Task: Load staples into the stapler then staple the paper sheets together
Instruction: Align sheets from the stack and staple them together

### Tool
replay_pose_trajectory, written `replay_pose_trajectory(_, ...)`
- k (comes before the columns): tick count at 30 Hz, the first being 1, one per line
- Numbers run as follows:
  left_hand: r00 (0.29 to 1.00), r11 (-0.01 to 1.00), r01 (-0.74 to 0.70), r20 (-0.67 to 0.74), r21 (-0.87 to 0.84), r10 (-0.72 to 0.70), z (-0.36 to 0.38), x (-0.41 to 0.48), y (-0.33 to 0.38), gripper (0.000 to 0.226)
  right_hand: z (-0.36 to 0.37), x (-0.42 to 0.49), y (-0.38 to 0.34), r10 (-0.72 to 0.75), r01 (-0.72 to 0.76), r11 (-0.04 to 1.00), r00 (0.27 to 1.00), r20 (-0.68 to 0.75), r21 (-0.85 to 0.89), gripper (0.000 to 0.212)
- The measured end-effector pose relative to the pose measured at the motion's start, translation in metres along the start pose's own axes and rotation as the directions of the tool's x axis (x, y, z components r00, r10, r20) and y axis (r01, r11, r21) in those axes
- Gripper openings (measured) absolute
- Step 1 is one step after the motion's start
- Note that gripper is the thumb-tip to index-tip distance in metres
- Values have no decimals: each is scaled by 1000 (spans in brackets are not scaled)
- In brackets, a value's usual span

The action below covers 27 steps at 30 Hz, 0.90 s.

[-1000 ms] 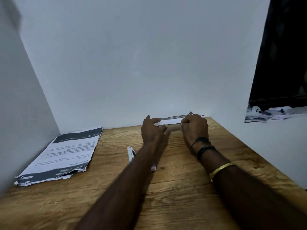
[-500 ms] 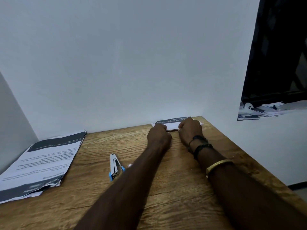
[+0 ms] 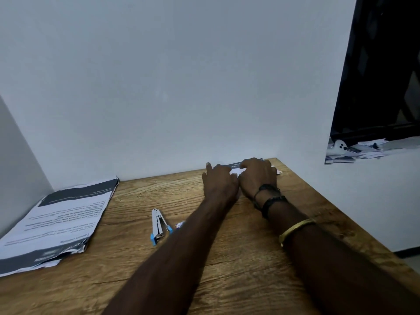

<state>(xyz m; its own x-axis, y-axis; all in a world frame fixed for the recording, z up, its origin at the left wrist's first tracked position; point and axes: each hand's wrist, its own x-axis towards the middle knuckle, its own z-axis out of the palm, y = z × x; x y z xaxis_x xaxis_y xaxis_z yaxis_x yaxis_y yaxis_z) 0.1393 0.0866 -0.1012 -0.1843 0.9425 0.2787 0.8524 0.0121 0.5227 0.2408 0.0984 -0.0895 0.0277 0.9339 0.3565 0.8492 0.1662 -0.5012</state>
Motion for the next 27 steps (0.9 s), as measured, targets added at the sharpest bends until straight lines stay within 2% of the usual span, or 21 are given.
replay_pose_trajectory(2,994,991,-50,-101,-127,38,-12,-5,-1,34,-3,-5,-9,-40,46,992,998,-51,121,27)
replay_pose_trajectory(5,973,956,-59,-229,-286,-9,-34,-14,-6,26,-4,-14,-29,-58,92,954,990,-125,287,21)
replay_pose_trajectory(11,923,933,-67,-378,-353,-77,-79,-33,-46,17,12,-35,-81,-91,161,853,982,-163,497,14)
replay_pose_trajectory(16,888,951,41,-425,-308,-176,-116,-53,-96,13,37,-55,-132,-180,192,828,981,-75,527,15)
replay_pose_trajectory(21,871,945,202,-394,-256,-293,-152,-72,-147,10,64,-77,-180,-257,179,833,963,79,524,16)
replay_pose_trajectory(25,843,909,368,-343,-195,-414,-172,-85,-183,21,85,-91,-212,-280,139,864,932,232,485,20)
replay_pose_trajectory(27,834,887,450,-304,-106,-460,-174,-88,-196,32,94,-95,-223,-275,125,876,923,269,465,25)
